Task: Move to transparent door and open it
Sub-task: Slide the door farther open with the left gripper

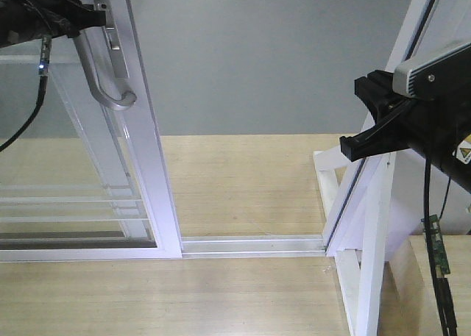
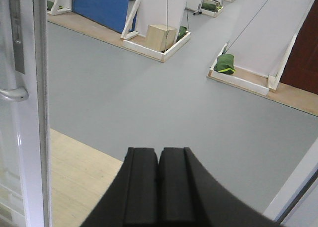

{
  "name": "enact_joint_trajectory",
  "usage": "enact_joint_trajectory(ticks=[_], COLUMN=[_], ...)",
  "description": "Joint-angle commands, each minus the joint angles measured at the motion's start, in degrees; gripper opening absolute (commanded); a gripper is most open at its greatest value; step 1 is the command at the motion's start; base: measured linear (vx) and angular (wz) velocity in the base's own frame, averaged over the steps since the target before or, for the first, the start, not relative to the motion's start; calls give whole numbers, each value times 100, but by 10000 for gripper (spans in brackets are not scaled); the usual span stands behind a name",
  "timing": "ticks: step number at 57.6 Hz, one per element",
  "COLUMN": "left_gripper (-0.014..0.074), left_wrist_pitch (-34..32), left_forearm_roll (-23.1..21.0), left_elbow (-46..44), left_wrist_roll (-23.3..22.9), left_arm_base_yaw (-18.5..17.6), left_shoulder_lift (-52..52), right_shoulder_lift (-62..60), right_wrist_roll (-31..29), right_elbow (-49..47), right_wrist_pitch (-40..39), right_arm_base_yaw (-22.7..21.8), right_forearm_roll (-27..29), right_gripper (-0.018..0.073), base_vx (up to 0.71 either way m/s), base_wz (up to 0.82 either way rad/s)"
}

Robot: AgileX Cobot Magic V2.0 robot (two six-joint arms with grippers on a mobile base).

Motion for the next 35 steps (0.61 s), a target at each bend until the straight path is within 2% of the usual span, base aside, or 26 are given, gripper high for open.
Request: enact_joint_trajectory(ticks=[1, 14, 21, 35], left_gripper=[-6, -6, -6, -3], left_wrist_pitch=[-1353, -1028, -395, -72], left_forearm_roll=[-78, -78, -63, 250], left_elbow=[-430, -430, -335, 907], left_wrist_roll=[49, 49, 49, 49], left_arm_base_yaw=[307, 534, 675, 681], left_shoulder_lift=[-663, -764, -900, -1647], right_shoulder_lift=[-132, -132, -132, -316], right_wrist_roll=[-42, -42, -43, -43], right_elbow=[-155, -155, -155, -155], right_wrist_pitch=[-499, -499, -493, -326], right_arm_base_yaw=[-20, -20, -20, -20], right_forearm_roll=[-10, -10, -10, 127], right_gripper=[-5, -5, -5, -5], base_vx=[0, 0, 0, 0], base_wz=[0, 0, 0, 0])
